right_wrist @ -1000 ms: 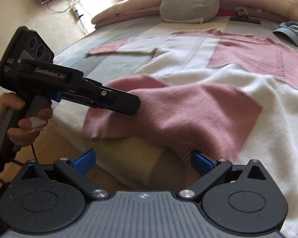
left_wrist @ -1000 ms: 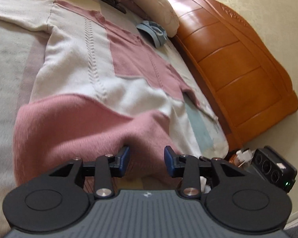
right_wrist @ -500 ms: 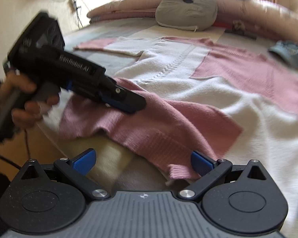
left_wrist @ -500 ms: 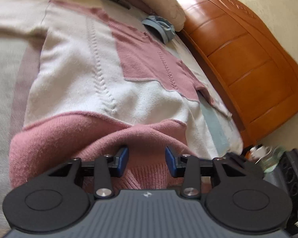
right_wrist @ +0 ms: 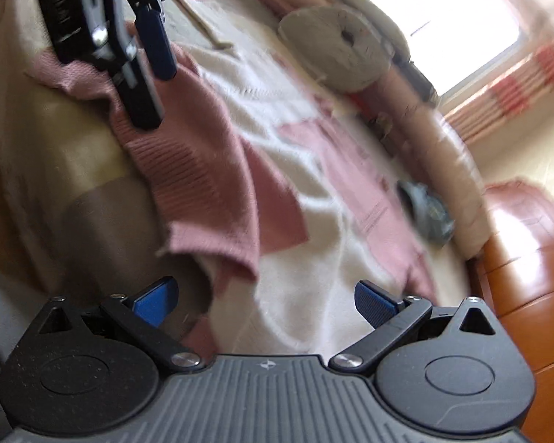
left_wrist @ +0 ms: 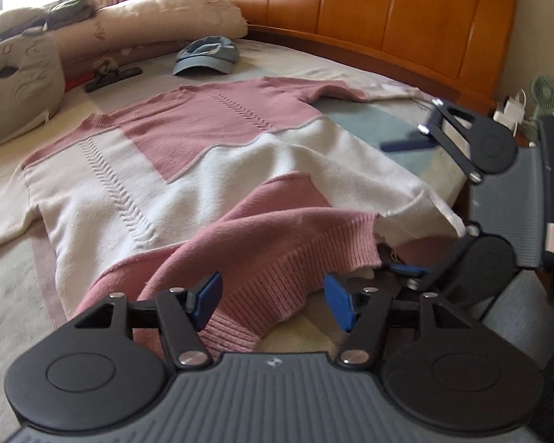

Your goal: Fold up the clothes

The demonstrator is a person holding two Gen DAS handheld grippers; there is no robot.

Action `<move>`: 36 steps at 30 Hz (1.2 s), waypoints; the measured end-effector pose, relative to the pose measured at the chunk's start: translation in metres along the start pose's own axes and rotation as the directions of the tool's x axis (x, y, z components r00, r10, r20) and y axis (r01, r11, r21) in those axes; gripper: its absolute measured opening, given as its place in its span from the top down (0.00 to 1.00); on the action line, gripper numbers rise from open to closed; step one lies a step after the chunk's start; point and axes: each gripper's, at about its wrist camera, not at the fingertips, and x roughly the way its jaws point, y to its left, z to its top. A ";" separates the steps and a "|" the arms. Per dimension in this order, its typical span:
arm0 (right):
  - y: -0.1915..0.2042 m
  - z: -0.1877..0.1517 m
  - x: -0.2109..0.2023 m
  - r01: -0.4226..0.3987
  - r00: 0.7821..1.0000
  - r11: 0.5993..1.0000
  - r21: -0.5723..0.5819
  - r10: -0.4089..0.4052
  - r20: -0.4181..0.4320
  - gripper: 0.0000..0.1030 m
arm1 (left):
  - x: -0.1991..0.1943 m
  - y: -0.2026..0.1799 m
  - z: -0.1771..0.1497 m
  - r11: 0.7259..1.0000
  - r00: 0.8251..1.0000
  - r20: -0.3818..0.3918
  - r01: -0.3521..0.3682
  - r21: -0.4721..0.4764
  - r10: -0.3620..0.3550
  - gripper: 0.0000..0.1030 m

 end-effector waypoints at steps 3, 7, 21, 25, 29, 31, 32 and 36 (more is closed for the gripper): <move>0.002 0.008 0.010 0.053 0.998 0.999 0.004 -0.053 0.027 0.00 | 0.002 -0.008 -0.001 0.998 1.000 0.001 -0.015 0.055 0.015 0.38; -0.017 0.010 0.001 0.043 0.996 0.991 0.129 -0.053 0.074 0.00 | 0.005 -0.015 -0.004 0.992 1.000 0.019 -0.009 0.124 0.007 0.31; -0.054 -0.008 -0.023 -0.072 0.991 0.935 0.347 0.030 0.127 0.00 | 0.017 -0.040 0.011 0.924 0.961 0.208 -0.239 0.299 0.182 0.31; -0.028 0.001 -0.017 -0.033 0.993 0.981 0.194 0.010 0.119 0.00 | 0.005 -0.034 0.020 0.940 0.960 0.228 -0.220 0.261 0.161 0.31; -0.006 0.018 -0.001 -0.032 0.990 0.990 0.136 0.013 0.139 0.00 | 0.003 -0.029 0.018 0.961 0.974 0.193 -0.160 0.224 0.117 0.31; 0.002 0.027 0.004 0.031 0.989 0.992 0.122 -0.047 0.139 0.00 | 0.000 -0.026 0.011 0.972 0.983 0.165 -0.114 0.204 0.081 0.30; 0.004 0.030 0.005 0.064 0.987 0.992 0.113 -0.080 0.142 0.00 | -0.003 -0.024 0.006 0.976 0.985 0.154 -0.107 0.191 0.078 0.30; 0.002 0.033 -0.005 0.107 0.976 0.988 0.111 -0.126 0.178 0.00 | -0.014 -0.013 -0.023 0.978 0.986 0.107 -0.140 0.153 0.124 0.30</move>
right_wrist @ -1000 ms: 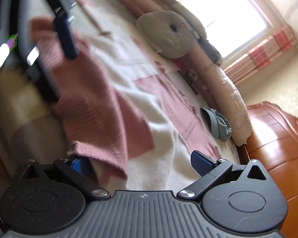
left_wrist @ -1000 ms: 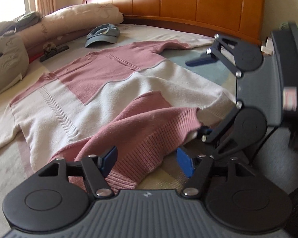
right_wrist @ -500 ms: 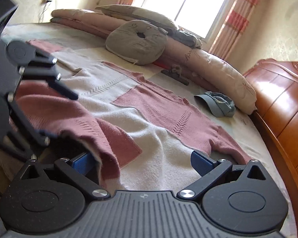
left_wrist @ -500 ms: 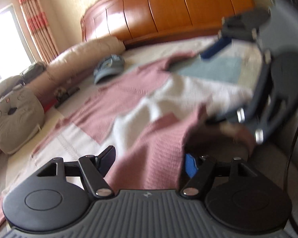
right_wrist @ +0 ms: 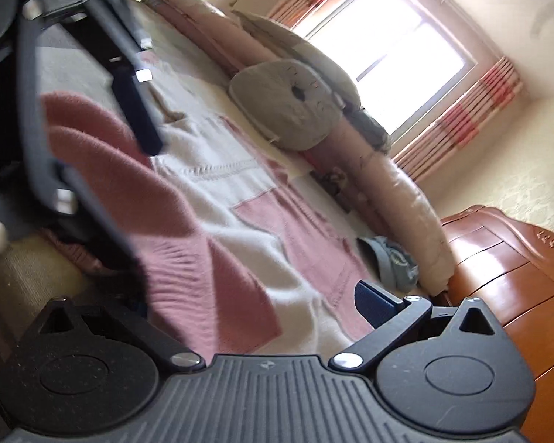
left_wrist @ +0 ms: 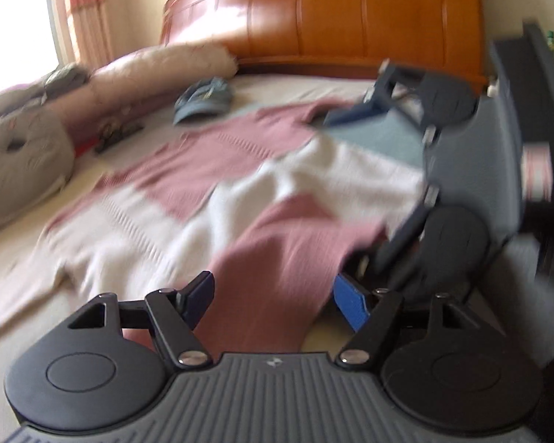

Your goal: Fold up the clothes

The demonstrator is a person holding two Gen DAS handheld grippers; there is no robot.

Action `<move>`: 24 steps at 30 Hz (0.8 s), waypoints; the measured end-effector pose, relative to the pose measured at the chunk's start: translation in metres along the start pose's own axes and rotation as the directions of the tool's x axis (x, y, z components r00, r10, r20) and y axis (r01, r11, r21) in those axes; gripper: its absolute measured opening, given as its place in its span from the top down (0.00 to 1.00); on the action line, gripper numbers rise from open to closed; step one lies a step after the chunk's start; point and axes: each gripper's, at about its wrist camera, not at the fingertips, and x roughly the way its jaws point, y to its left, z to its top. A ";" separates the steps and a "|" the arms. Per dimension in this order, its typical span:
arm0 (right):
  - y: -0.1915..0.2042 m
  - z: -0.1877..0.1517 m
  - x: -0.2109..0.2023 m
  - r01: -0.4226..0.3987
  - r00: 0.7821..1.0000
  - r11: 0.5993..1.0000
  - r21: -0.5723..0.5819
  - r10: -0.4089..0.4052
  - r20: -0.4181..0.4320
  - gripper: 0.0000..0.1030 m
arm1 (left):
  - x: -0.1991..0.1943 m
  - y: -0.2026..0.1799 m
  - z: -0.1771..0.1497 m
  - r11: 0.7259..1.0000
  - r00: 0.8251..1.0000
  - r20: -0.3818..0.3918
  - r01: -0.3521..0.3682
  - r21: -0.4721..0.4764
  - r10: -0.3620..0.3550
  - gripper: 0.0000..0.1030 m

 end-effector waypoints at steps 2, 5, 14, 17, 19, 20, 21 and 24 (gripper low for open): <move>-0.007 0.001 -0.004 -0.006 1.000 0.999 0.041 0.006 0.004 0.00 | -0.007 -0.002 -0.013 0.999 0.999 -0.017 -0.033 0.032 0.033 0.27; -0.019 0.002 -0.009 -0.016 1.000 0.994 0.105 0.015 0.010 0.00 | -0.007 -0.011 -0.025 0.989 0.995 -0.036 -0.083 0.118 0.088 0.27; -0.049 0.007 -0.017 -0.071 0.997 0.942 0.328 0.071 0.013 0.00 | 0.024 -0.052 -0.016 0.887 0.951 0.078 -0.307 0.345 0.298 0.27; -0.050 0.005 -0.018 -0.071 0.997 0.939 0.336 0.071 0.011 0.00 | 0.025 -0.056 -0.022 0.833 0.919 0.088 -0.385 0.398 0.384 0.28; -0.049 0.003 -0.018 -0.073 0.997 0.941 0.330 0.074 0.011 0.00 | 0.021 -0.053 -0.027 0.825 0.912 0.077 -0.399 0.401 0.404 0.51; -0.049 0.002 -0.018 -0.074 0.997 0.943 0.326 0.075 0.010 0.00 | 0.017 -0.050 -0.028 0.837 0.916 0.064 -0.390 0.385 0.397 0.76; -0.048 0.001 -0.017 -0.080 0.997 0.944 0.321 0.081 0.009 0.00 | 0.014 -0.046 -0.029 0.852 0.921 0.047 -0.376 0.365 0.386 0.86; -0.047 -0.003 -0.019 -0.096 0.995 0.950 0.298 0.096 0.013 0.00 | 0.001 -0.037 -0.024 0.895 0.944 0.027 -0.321 0.309 0.329 0.97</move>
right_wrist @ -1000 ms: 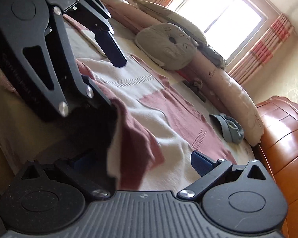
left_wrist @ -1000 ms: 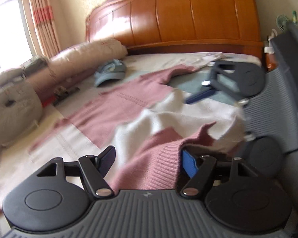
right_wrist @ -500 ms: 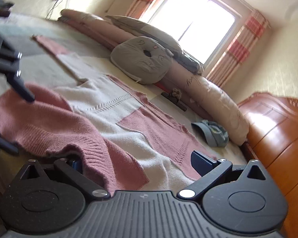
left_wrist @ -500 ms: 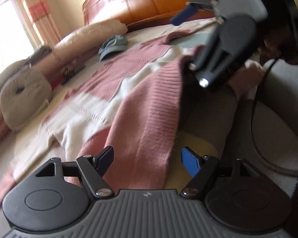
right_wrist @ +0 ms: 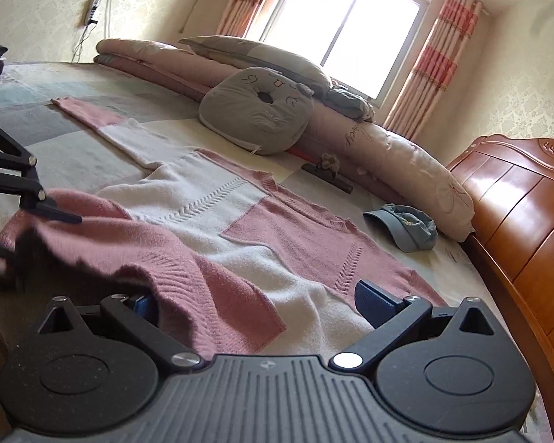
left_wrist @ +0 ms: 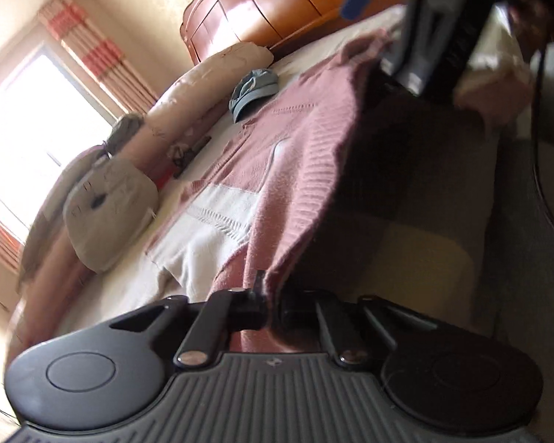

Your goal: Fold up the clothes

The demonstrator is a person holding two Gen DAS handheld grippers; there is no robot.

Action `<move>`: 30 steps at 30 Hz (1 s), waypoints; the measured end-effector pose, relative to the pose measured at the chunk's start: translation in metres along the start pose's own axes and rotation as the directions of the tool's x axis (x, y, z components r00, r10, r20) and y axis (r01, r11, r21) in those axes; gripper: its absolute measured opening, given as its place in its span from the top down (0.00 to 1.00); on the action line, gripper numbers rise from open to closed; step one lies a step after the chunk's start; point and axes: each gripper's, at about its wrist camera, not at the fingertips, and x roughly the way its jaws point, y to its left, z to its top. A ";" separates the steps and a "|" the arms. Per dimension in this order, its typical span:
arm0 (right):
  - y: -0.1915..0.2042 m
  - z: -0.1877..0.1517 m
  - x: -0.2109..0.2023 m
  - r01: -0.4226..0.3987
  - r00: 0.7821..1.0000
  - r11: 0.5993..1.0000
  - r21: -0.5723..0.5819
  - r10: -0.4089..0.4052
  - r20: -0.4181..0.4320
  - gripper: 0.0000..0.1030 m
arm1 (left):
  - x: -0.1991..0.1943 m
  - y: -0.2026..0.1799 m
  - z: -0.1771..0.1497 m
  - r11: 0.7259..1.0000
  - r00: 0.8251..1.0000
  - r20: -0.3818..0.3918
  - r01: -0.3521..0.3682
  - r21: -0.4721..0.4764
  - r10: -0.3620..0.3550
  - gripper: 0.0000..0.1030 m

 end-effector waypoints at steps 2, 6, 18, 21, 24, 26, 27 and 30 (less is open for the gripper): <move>-0.001 -0.001 -0.003 -0.011 1.000 1.000 -0.020 0.011 0.003 0.00 | -0.007 0.007 0.003 0.998 0.998 0.005 0.063 -0.014 -0.063 0.97; -0.011 0.003 -0.013 -0.064 0.998 0.996 -0.056 0.064 0.000 0.00 | -0.027 0.024 0.011 0.981 0.980 0.015 0.196 -0.009 -0.196 0.97; -0.051 -0.039 -0.030 -0.329 0.912 0.921 0.210 0.367 -0.182 0.00 | -0.059 0.058 -0.003 0.889 0.893 -0.060 0.436 -0.137 -0.447 0.86; -0.078 -0.062 -0.035 -0.280 0.913 0.893 0.353 0.361 -0.188 0.00 | -0.036 0.080 -0.001 0.893 0.921 -0.044 0.364 -0.263 -0.388 0.86; -0.108 -0.083 -0.037 -0.250 0.910 0.824 0.509 0.379 -0.167 0.00 | -0.009 0.102 -0.016 0.823 0.924 -0.052 0.312 -0.474 -0.380 0.82; -0.123 -0.093 -0.032 -0.247 0.905 0.767 0.592 0.401 -0.142 0.00 | 0.010 0.111 -0.031 0.742 0.914 -0.083 0.268 -0.614 -0.398 0.77; -0.131 -0.097 -0.029 -0.245 0.903 0.736 0.632 0.411 -0.129 0.00 | 0.017 0.115 -0.038 0.704 0.911 -0.089 0.245 -0.667 -0.402 0.77; -0.152 -0.110 -0.017 -0.239 0.894 0.643 0.728 0.439 -0.094 0.00 | 0.032 0.124 -0.061 0.587 0.904 -0.088 0.196 -0.786 -0.419 0.74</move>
